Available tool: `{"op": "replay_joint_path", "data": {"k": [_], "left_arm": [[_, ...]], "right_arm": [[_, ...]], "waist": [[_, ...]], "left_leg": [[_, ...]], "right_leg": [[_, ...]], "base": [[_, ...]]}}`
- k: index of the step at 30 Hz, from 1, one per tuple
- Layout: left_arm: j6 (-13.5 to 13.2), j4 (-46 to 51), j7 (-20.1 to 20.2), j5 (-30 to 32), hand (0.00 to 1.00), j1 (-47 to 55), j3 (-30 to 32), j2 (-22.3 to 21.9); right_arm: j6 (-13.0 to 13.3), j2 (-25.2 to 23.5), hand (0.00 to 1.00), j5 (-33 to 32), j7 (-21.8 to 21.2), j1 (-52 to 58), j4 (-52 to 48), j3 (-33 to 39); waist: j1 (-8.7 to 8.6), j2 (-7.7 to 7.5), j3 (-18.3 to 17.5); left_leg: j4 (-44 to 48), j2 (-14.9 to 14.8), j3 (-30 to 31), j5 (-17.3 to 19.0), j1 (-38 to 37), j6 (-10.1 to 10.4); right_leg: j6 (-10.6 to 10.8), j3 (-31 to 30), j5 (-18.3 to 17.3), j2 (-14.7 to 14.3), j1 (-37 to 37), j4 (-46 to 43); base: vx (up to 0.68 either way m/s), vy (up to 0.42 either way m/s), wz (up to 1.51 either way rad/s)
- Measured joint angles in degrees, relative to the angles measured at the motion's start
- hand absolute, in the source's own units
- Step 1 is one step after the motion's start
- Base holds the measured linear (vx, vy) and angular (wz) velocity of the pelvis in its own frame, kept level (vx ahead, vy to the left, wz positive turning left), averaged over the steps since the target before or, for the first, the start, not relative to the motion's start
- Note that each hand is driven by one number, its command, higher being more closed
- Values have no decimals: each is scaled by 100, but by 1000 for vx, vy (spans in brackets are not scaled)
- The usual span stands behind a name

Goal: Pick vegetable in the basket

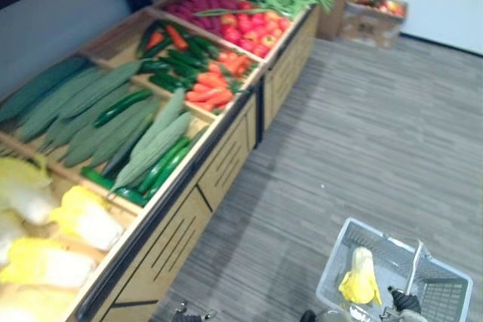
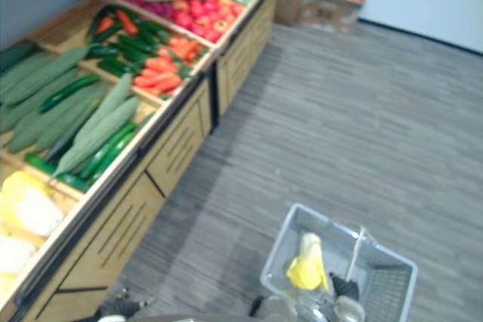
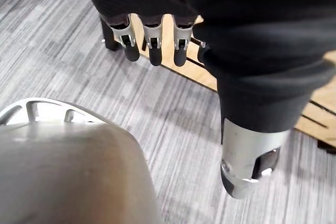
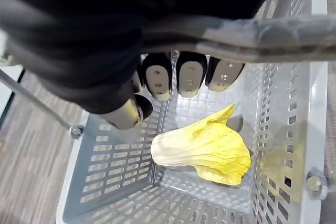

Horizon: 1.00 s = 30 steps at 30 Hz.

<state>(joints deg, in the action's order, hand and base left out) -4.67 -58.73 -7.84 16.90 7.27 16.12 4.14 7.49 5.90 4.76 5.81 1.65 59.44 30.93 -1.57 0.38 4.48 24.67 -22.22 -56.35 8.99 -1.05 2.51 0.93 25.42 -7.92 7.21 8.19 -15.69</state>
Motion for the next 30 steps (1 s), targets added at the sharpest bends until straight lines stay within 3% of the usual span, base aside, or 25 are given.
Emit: {"op": "replay_joint_path", "data": {"k": [6, 8, 9, 11, 14, 15, 16, 17, 18, 19, 23, 25, 30], "left_arm": [[25, -175, -74, 40, 0, -149, -119, 29], [25, -170, -91, 58, 0, -132, -103, 80], [22, -170, -93, 80, 0, -123, -98, 106], [4, -157, -114, 201, 0, -66, -97, 99], [-24, -117, -194, 180, 0, 234, -48, -20], [-22, -119, -199, 176, 0, 288, -45, -37], [-21, -117, -202, 179, 0, 348, -47, -81], [-20, -120, -218, 179, 0, 403, -45, -118], [-42, -89, -236, 179, 0, 312, -47, -121], [-73, -44, -261, 181, 0, 208, -42, -124], [-17, -72, -275, 181, 0, 266, -11, -60], [-28, -69, -279, 181, 0, 251, -63, -74], [-27, -85, -277, 181, 0, 232, -59, -69]], "right_arm": [[-5, -10, 100, -4, 1, 199, -3, -283], [39, 9, 100, 4, -2, 234, -15, -326], [40, 15, 100, 13, -3, 230, -28, -385], [44, 117, 100, 78, -1, 146, -73, -546], [60, 141, 100, 195, -13, 60, -57, -681], [62, 147, 100, 196, -15, 46, -58, -703], [68, 186, 100, 197, -15, 24, -71, -757], [94, 226, 100, 197, -20, -1, -129, -844], [131, 248, 100, 191, -12, 1, -133, -810], [128, 277, 100, 184, -8, -51, -106, -694], [147, 450, 100, 208, -33, -89, -52, -664], [153, 536, 100, 209, -36, -37, -25, -654], [145, 566, 100, 209, -72, -59, 53, -648]], "waist": [[-189, 51, 6], [-232, -6, 51], [-204, -74, 100], [-68, -67, 107], [89, -24, 135], [114, -4, 145], [135, 76, 165], [144, 222, 156], [102, 189, 155], [36, 222, 194], [149, 270, 256], [124, 399, 206], [87, 430, 178]], "left_leg": [[1428, -663, 265, -609, -24, 10], [2147, -845, 866, -1444, 75, 19], [2338, -844, 1168, -1579, 259, 39], [2517, -156, 2778, -458, 858, 124], [1629, 744, 4163, -15, 884, 246], [1318, 890, 4398, 1, 860, 267], [701, 1090, 4745, -95, 747, 258], [-301, 1346, 5270, 274, 225, 398], [-740, 1385, 5345, 483, 190, 377], [-1131, 1411, 5305, 687, 190, 318], [-1351, 1616, 5037, 610, -92, 252], [-1508, 1715, 5070, 535, -171, 224], [-1600, 1730, 5043, 517, -247, 209]], "right_leg": [[1, -319, 1, -237, -636, 703], [-8, -613, 4, -216, -822, 710], [-26, -756, 5, -171, -864, 699], [-37, -1518, -9, -43, -731, 615], [-13, -2462, -4, -134, -628, 664], [-12, -2637, -4, -182, -602, 664], [5, -2893, 3, -291, -544, 658], [226, -3265, 131, -395, -400, 782], [315, -3316, 215, -356, -137, 754], [536, -3335, 355, -329, 56, 718], [555, -3257, 359, -202, -90, 743], [619, -3235, 398, -133, -132, 851], [652, -3276, 419, -141, -151, 931]], "base": [[6, -82, -42], [35, -22, -56], [31, 23, -86], [27, 117, -127], [-13, 183, -163], [-46, 214, -146], [-22, 334, -171], [-34, 428, -143], [-41, 411, -81], [-63, 256, -1], [24, 115, -25], [71, 60, 3], [62, -2, -8]]}}
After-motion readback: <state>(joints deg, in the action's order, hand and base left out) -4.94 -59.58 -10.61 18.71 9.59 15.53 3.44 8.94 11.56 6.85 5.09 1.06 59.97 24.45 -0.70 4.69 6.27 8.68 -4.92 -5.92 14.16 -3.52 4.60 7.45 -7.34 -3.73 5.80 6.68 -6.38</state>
